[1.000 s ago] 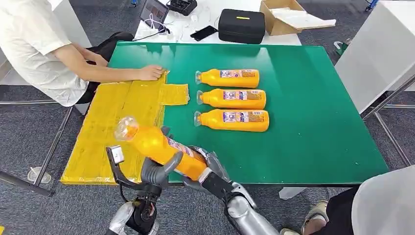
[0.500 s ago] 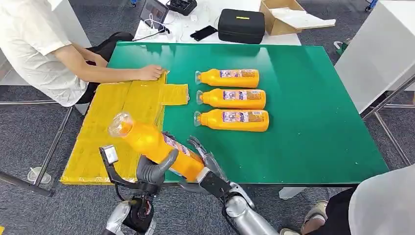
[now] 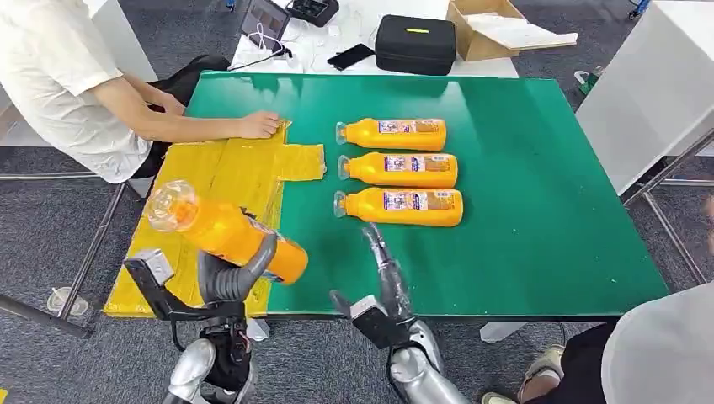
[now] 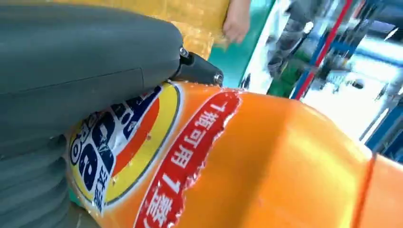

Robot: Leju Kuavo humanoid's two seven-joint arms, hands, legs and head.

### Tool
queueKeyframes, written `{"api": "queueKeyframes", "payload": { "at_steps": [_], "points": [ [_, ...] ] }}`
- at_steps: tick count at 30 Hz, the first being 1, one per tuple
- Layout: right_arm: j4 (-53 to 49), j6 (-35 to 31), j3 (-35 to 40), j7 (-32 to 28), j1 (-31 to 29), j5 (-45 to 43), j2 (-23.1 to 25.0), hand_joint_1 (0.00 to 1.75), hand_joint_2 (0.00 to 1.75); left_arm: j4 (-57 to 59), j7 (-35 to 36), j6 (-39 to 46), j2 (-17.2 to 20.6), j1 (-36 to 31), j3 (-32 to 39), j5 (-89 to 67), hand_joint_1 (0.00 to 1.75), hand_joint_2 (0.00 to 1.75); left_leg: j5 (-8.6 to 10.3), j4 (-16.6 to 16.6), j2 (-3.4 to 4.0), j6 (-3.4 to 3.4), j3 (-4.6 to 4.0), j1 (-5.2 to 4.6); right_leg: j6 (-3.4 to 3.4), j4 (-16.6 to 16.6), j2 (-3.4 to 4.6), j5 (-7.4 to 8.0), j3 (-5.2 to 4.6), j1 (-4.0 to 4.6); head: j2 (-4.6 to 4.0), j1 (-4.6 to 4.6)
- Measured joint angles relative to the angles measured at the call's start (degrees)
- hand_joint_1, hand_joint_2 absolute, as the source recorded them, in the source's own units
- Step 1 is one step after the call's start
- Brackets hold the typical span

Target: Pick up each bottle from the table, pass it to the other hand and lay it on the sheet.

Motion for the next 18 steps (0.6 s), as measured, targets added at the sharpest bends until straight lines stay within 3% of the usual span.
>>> {"api": "queueKeyframes", "payload": {
  "at_steps": [4,6,8,13,18],
  "points": [
    [-11.92,-7.26,-8.65,-0.57,3.79,2.53,0.33,0.0,0.0,0.04,0.65,16.45,1.2,-0.23,0.04,-30.67,1.71,1.75,0.01,0.01,-0.06,0.02,-0.07,-0.03,0.01,0.0,-0.05,0.01,-0.03,-0.01,0.02,-0.02],
    [-20.51,-7.67,-16.9,-0.66,4.57,3.45,1.07,0.0,0.0,1.24,3.37,18.32,2.07,-1.04,2.07,-50.49,1.75,1.75,0.06,0.01,-0.13,0.07,-0.09,-0.03,0.01,-0.01,-0.14,0.0,-0.03,-0.02,0.0,-0.02],
    [-27.09,-7.96,-23.65,-0.66,5.08,3.19,1.72,0.0,0.0,3.08,7.54,18.41,3.24,-2.52,3.92,-60.47,1.75,1.75,0.05,0.01,-0.11,0.06,-0.07,-0.03,0.01,-0.01,-0.12,0.01,-0.01,-0.02,0.0,-0.02],
    [-34.33,-7.94,-30.63,-0.7,7.58,0.6,2.12,0.0,0.0,13.63,21.07,15.1,8.07,-10.79,7.08,-71.38,1.75,1.75,0.16,0.0,-0.07,-0.09,-0.04,0.07,-0.08,0.04,-0.1,0.08,-0.02,0.07,0.0,0.0],
    [-36.09,-7.89,-31.44,-0.7,8.48,0.41,2.3,0.0,0.0,20.47,23.05,14.08,10.75,-14.65,7.5,-73.95,1.75,1.75,0.2,0.0,0.01,-0.15,-0.05,0.09,-0.19,0.09,-0.07,0.15,-0.13,0.1,0.0,-0.02]
  ]
}}
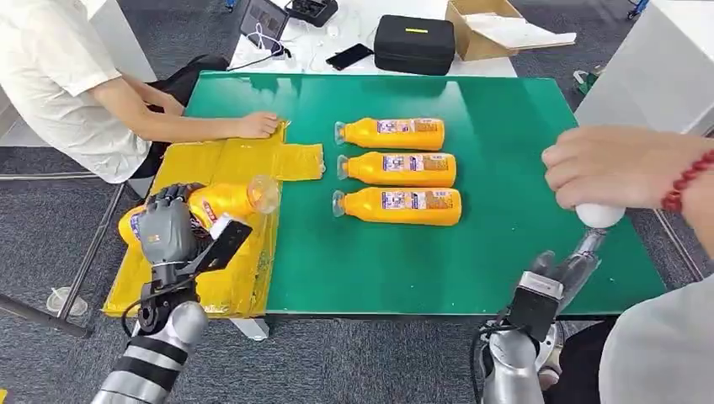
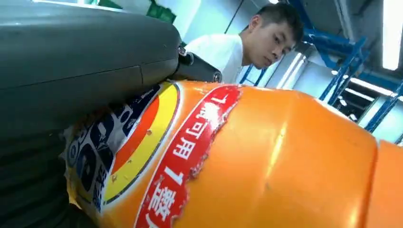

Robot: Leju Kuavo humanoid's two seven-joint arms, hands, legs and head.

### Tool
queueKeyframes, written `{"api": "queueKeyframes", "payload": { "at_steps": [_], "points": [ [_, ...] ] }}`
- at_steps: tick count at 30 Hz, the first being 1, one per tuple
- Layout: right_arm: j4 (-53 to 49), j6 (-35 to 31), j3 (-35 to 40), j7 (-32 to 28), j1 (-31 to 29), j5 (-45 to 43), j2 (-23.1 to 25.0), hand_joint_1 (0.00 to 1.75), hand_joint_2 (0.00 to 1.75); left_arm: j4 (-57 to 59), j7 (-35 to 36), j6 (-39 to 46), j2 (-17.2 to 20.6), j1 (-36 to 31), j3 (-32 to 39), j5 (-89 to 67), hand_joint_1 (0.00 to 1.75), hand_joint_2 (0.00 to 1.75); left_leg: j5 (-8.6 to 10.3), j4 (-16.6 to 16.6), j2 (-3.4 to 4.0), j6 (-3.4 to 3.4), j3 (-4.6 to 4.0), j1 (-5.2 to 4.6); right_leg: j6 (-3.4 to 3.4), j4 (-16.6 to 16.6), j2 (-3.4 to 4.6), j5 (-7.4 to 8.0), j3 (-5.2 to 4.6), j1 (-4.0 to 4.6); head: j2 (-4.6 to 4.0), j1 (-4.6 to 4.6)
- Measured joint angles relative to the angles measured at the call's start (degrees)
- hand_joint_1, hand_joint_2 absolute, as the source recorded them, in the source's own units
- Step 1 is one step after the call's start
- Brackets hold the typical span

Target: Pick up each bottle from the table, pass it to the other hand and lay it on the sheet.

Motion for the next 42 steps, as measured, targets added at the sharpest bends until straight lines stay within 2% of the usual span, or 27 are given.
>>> {"api": "queueKeyframes", "payload": {
  "at_steps": [4,8,9,10,11,12,13,15,17,18,19,20,22,24,42],
  "points": [
    [-0.26,0.02,0.09,0.0,0.14,-0.87,0.0,0.0,0.0,4.19,2.42,-2.72,1.2,-2.49,-0.07,-3.77,1.75,1.75,0.01,0.0,-0.05,0.01,-0.08,0.0,0.0,-0.01,-0.02,-0.02,-0.04,0.0,0.0,0.02],
    [0.0,0.07,2.87,0.0,0.12,-2.95,-0.11,0.0,0.0,13.78,3.23,-13.19,2.8,-8.33,-1.92,-8.09,1.68,1.75,0.07,0.0,-0.03,-0.05,-0.09,0.0,-0.01,0.01,-0.01,0.0,-0.04,0.0,0.02,0.02],
    [0.2,0.07,4.0,0.0,0.09,-3.76,-0.2,0.0,0.0,16.21,2.77,-14.76,2.89,-9.7,-2.34,-8.2,1.43,1.75,0.07,0.0,-0.03,-0.05,-0.09,0.01,-0.01,0.02,-0.01,0.0,-0.05,0.01,0.0,0.02],
    [0.48,0.07,5.35,0.0,0.07,-4.43,-0.33,0.0,0.0,18.72,2.47,-16.04,2.97,-11.0,-2.82,-8.37,1.06,1.75,0.08,0.0,-0.03,-0.05,-0.09,0.01,-0.02,0.02,-0.01,0.02,-0.06,0.01,0.0,0.02],
    [0.76,0.07,6.29,0.0,0.06,-4.89,-0.44,0.0,0.0,20.52,2.3,-16.8,2.97,-11.93,-3.1,-8.42,1.4,1.75,0.09,0.0,-0.02,-0.04,-0.09,0.01,-0.02,0.03,0.0,0.02,-0.07,0.01,0.02,0.02],
    [1.11,0.07,7.35,0.0,0.03,-5.71,-0.61,0.0,1.75,22.57,2.1,-18.04,2.97,-13.1,-3.56,-8.41,1.1,1.75,0.1,0.0,-0.02,-0.04,-0.09,0.01,-0.02,0.03,0.0,0.02,-0.07,0.01,0.0,0.04],
    [1.57,0.07,8.37,0.0,-0.1,-6.55,-0.83,0.0,1.75,24.34,2.03,-19.21,2.95,-14.03,-4.0,-8.41,1.41,1.75,0.1,0.0,-0.02,-0.04,-0.09,0.01,-0.02,0.03,0.0,0.02,-0.07,0.01,0.0,0.0],
    [2.44,0.07,10.27,0.0,-0.34,-7.36,-1.27,0.0,1.75,27.27,1.76,-20.65,2.95,-15.24,-4.35,-7.98,1.45,1.75,0.09,0.0,-0.02,-0.04,-0.1,0.01,-0.02,0.03,0.0,0.02,-0.07,0.01,0.0,0.0],
    [3.3,0.07,11.8,0.0,-0.62,-8.13,-1.68,0.0,1.75,29.76,-0.49,-23.33,2.95,-16.08,-4.35,-5.92,1.38,1.75,0.09,0.0,-0.02,-0.04,-0.11,0.01,-0.01,0.03,0.0,0.02,-0.07,0.01,0.0,0.0],
    [3.87,0.07,12.59,0.0,-0.83,-8.55,-1.92,0.0,1.75,30.89,-1.88,-24.51,2.97,-16.27,-4.35,-5.18,1.01,1.75,0.09,0.0,-0.02,-0.05,-0.13,0.01,-0.01,0.03,0.0,0.01,-0.08,0.01,0.0,0.02],
    [4.37,0.07,13.31,0.0,-1.0,-8.78,-2.16,0.0,1.75,31.91,-2.92,-25.29,3.0,-16.31,-4.35,-4.72,0.75,1.75,0.09,0.0,-0.01,-0.04,-0.13,0.01,-0.01,0.03,-0.01,0.01,-0.1,0.01,0.0,0.0],
    [4.72,0.07,13.81,0.0,-1.12,-8.94,-2.36,0.0,1.75,32.44,-3.67,-25.74,3.06,-16.56,-4.35,-4.7,0.3,1.75,0.09,0.0,-0.07,-0.05,-0.14,0.01,-0.01,0.03,-0.01,-0.02,-0.08,0.0,0.0,0.02],
    [5.33,0.07,14.62,0.0,-1.48,-9.09,-2.58,0.0,1.75,33.4,-4.24,-26.25,3.15,-17.06,-4.35,-4.7,0.3,1.75,0.08,0.0,-0.11,-0.04,-0.14,0.01,-0.01,0.03,-0.03,-0.02,-0.05,0.0,0.0,0.02],
    [5.94,0.07,15.49,0.0,-1.79,-9.42,-2.82,0.0,1.75,34.3,-4.37,-26.47,3.17,-17.47,-4.35,-4.66,0.03,1.75,0.08,-0.01,-0.1,-0.05,-0.13,0.01,-0.01,0.03,-0.03,-0.02,-0.04,0.0,0.0,0.0],
    [9.44,0.13,17.92,0.0,-3.4,-9.94,-3.82,0.0,1.75,37.42,-3.74,-34.78,3.63,-20.22,-4.15,-1.7,0.0,1.75,0.14,-0.01,-0.11,-0.07,0.0,0.01,-0.02,0.06,-0.03,0.01,0.1,0.0,0.02,0.02]
  ]
}}
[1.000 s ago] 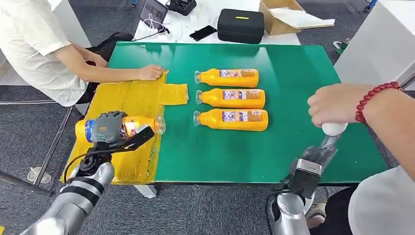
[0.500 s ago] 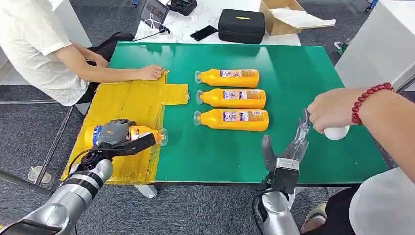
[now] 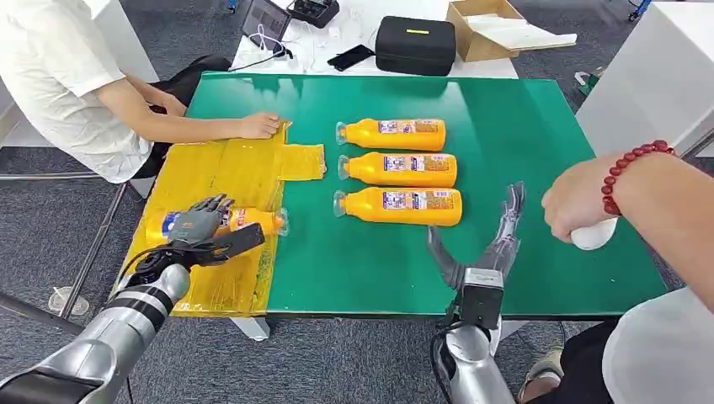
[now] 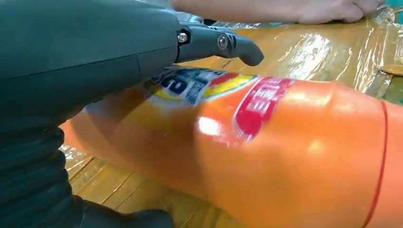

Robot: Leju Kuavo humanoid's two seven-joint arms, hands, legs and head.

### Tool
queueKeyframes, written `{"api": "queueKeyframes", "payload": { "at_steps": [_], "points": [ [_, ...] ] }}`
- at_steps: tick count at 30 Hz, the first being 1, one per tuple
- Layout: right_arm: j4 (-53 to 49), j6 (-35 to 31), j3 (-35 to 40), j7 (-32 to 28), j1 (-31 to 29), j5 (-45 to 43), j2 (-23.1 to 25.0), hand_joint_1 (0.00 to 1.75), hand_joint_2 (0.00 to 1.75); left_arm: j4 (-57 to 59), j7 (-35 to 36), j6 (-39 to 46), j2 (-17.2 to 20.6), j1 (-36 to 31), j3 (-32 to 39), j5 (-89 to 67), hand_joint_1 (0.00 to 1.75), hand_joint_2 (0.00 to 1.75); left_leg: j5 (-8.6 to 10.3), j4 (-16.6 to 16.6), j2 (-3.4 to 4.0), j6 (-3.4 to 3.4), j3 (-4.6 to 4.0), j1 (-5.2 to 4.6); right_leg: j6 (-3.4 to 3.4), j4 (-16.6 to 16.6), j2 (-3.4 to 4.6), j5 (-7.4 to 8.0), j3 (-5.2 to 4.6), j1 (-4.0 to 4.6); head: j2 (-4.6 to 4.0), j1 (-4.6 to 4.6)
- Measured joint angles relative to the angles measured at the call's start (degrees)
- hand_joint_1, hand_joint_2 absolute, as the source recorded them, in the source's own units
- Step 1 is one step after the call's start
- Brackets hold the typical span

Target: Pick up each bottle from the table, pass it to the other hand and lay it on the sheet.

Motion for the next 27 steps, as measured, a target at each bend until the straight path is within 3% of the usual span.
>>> {"api": "queueKeyframes", "payload": {
  "at_steps": [7,14,24,27],
  "points": [
    [1.36,1.03,0.37,0.0,-0.59,-0.9,-0.15,0.0,1.75,0.2,-2.08,-8.13,1.2,-1.07,0.46,2.23,0.0,1.75,-0.01,-0.01,0.01,-0.01,0.09,0.0,0.0,0.0,0.0,0.0,0.09,0.0,-0.02,-0.02],
    [2.47,1.03,0.44,0.0,-1.16,-1.01,-0.15,0.0,1.75,0.48,-2.64,-10.51,2.03,-1.5,0.48,2.86,0.0,1.75,-0.02,-0.01,0.03,-0.01,0.21,0.0,0.0,0.01,0.01,0.0,0.17,0.0,-0.02,0.0],
    [3.08,0.09,0.52,0.0,-1.27,0.64,-0.39,0.0,1.75,-3.37,-12.75,-6.86,2.82,1.2,0.48,7.52,0.0,1.75,-0.01,-0.01,0.03,-0.01,0.24,0.0,-0.01,0.03,0.01,0.0,0.15,0.0,-0.02,0.0],
    [3.08,0.09,0.52,0.0,-1.27,0.64,-0.39,0.0,1.75,-3.37,-12.75,-6.86,2.82,1.2,0.48,7.52,0.0,1.75,-0.01,-0.01,0.03,-0.01,0.24,0.0,-0.01,0.03,0.01,0.0,0.15,0.0,-0.02,0.0]
  ]
}}
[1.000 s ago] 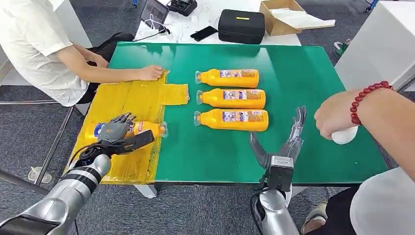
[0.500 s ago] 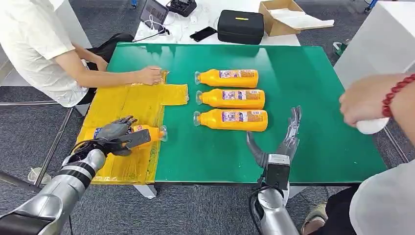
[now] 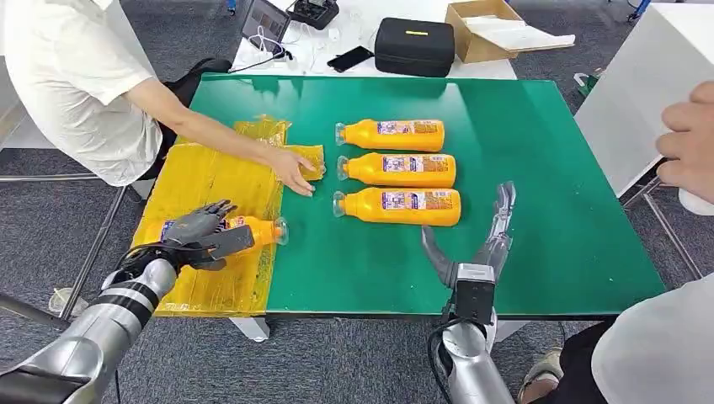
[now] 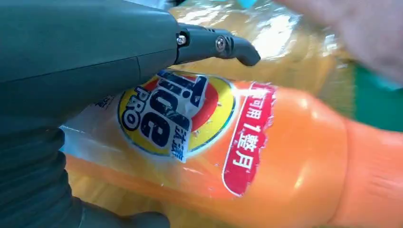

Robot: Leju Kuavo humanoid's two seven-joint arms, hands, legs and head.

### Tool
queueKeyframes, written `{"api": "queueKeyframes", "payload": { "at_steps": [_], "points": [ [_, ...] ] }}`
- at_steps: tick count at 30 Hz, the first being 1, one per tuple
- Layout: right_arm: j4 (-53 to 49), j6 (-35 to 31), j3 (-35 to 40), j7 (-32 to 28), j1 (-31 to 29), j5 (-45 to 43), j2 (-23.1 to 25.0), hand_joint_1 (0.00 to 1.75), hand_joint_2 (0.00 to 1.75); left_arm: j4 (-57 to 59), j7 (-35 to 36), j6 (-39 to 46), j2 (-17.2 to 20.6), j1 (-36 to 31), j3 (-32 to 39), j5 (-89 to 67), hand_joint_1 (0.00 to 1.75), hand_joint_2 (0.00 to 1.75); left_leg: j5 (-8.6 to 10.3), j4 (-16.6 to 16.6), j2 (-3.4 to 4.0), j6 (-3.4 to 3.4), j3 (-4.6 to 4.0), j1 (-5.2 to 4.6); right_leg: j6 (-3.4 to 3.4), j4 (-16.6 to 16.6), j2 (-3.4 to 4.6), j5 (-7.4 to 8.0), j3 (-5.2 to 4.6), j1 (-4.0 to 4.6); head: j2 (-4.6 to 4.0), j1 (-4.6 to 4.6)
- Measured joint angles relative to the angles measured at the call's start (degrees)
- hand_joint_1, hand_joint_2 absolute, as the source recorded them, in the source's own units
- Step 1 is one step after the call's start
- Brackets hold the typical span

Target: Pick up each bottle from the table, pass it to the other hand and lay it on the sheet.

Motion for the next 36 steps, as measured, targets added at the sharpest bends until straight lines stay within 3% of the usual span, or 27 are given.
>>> {"api": "queueKeyframes", "payload": {
  "at_steps": [6,8,9,14,19,22,26,31,36],
  "points": [
    [-0.07,-0.09,-0.07,0.0,0.04,0.76,-0.04,0.0,1.75,-2.1,-1.08,1.61,0.04,1.44,0.0,1.45,0.0,1.75,0.01,0.0,-0.03,0.0,-0.04,0.0,0.0,0.0,-0.01,-0.01,-0.02,-0.01,0.0,0.0],
    [-0.57,-0.15,-0.31,0.0,1.31,3.45,-0.09,0.0,1.75,-18.3,-2.05,19.29,-0.77,11.99,0.33,7.34,0.0,1.75,-0.05,0.01,0.04,0.01,-0.22,-0.08,0.01,-0.02,0.01,-0.01,-0.24,-0.09,0.0,0.02],
    [-0.55,-0.15,-0.37,0.0,1.73,4.48,-0.15,0.0,1.75,-25.51,-1.44,23.91,-1.27,16.3,0.22,8.79,0.0,1.75,-0.05,0.01,0.02,0.01,-0.35,-0.07,0.01,-0.02,0.01,-0.02,-0.36,-0.08,0.0,0.0],
    [0.08,-0.15,-0.2,0.0,1.61,6.93,-0.52,0.0,1.75,-32.54,-2.53,23.48,-1.81,19.72,0.15,13.1,0.0,1.75,-0.05,0.01,0.03,0.0,-0.36,-0.01,0.01,-0.01,0.01,-0.01,-0.38,-0.01,0.0,0.0],
    [10.3,-0.11,-0.11,0.08,-2.04,20.75,-1.4,0.0,1.75,-37.34,-2.97,23.14,-2.47,21.28,0.15,17.17,0.0,1.75,0.0,0.01,0.02,0.01,-0.38,0.0,0.0,-0.01,0.0,0.0,-0.37,0.0,0.02,0.0],
    [18.06,1.5,-0.11,7.37,-5.67,32.81,-2.55,0.0,1.75,-40.29,-1.95,23.17,-3.4,22.25,0.24,20.64,0.0,1.75,0.0,0.02,0.01,0.01,-0.38,-0.01,0.02,-0.01,0.0,0.02,-0.36,-0.02,0.0,0.0],
    [24.69,5.7,-0.02,19.16,-9.02,43.2,-5.85,0.0,1.75,-47.04,3.36,21.07,-7.76,26.19,0.33,30.6,0.0,1.75,-0.01,0.04,-0.17,0.04,-0.45,-0.15,0.05,-0.03,-0.12,0.0,-0.36,-0.14,0.0,0.02],
    [26.49,7.48,-0.09,23.5,-9.31,47.58,-8.98,0.0,1.75,-53.61,7.63,22.91,-11.87,30.88,0.26,40.5,0.0,1.75,-0.1,0.04,-0.16,0.13,-0.51,-0.17,0.07,-0.06,-0.11,-0.01,-0.42,-0.14,0.0,0.0],
    [27.1,10.17,-0.09,24.44,-8.92,47.8,-9.92,0.0,1.75,-56.74,7.85,24.22,-12.74,32.53,0.17,41.2,0.0,1.75,-0.1,0.03,-0.07,0.11,-0.51,-0.05,0.05,-0.06,-0.11,-0.02,-0.45,-0.03,0.0,-0.02]
  ]
}}
